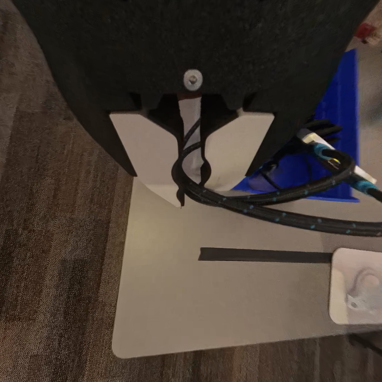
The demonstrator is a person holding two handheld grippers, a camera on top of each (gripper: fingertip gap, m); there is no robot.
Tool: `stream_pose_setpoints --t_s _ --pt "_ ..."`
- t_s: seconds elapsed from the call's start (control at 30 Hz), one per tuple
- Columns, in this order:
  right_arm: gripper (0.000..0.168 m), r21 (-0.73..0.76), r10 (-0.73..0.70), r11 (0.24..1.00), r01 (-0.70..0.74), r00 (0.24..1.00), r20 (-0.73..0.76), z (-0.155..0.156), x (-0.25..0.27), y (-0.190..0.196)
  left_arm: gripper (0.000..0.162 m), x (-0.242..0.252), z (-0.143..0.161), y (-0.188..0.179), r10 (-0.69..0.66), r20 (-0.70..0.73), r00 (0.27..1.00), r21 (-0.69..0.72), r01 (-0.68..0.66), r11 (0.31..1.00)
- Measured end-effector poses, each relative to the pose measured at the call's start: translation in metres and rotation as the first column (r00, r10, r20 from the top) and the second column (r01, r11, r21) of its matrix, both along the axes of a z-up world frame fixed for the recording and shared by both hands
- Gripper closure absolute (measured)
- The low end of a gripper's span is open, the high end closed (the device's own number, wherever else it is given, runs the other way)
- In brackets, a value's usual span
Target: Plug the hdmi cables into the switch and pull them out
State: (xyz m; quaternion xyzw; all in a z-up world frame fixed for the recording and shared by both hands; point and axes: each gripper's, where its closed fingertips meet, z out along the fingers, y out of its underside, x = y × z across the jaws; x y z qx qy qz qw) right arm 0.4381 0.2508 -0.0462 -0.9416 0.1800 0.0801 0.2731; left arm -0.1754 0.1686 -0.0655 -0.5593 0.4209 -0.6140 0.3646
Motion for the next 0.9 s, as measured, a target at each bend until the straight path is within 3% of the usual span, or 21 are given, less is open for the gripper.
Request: stream_pose_setpoints --t_s 0.1,0.4,0.5,0.6,0.73,0.9 --pt "0.156 0.040 -0.067 0.997 0.068 0.997 -0.038 0.028 -0.031 0.001 0.148 -0.003 0.004 -0.003 -0.008 0.011 1.000 0.006 0.008 1.000" --pt "0.156 0.082 -0.021 0.997 0.007 0.985 0.171 0.111 -0.106 0.031 0.149 -0.014 0.016 -0.008 0.000 0.038 0.999 0.035 -0.001 0.999" --pt "0.156 0.071 -0.026 0.997 0.009 0.970 0.242 0.103 -0.117 0.038 0.149 -0.014 0.016 -0.014 -0.010 0.034 0.999 0.048 0.009 0.999" --pt "0.158 0.164 -0.104 0.984 0.065 0.963 0.248 0.081 -0.119 0.038 0.149 -0.013 0.016 -0.019 -0.020 0.028 0.999 0.065 0.019 0.998" --pt "0.162 0.246 -0.207 0.960 0.131 0.926 0.315 0.030 -0.113 0.019 0.149 -0.011 0.015 -0.023 -0.028 0.020 0.999 0.078 0.026 0.997" --pt "0.158 0.171 -0.168 0.981 0.096 0.860 0.482 -0.018 -0.120 -0.009 0.149 -0.010 0.014 -0.023 -0.025 0.013 1.000 0.075 0.024 0.997"
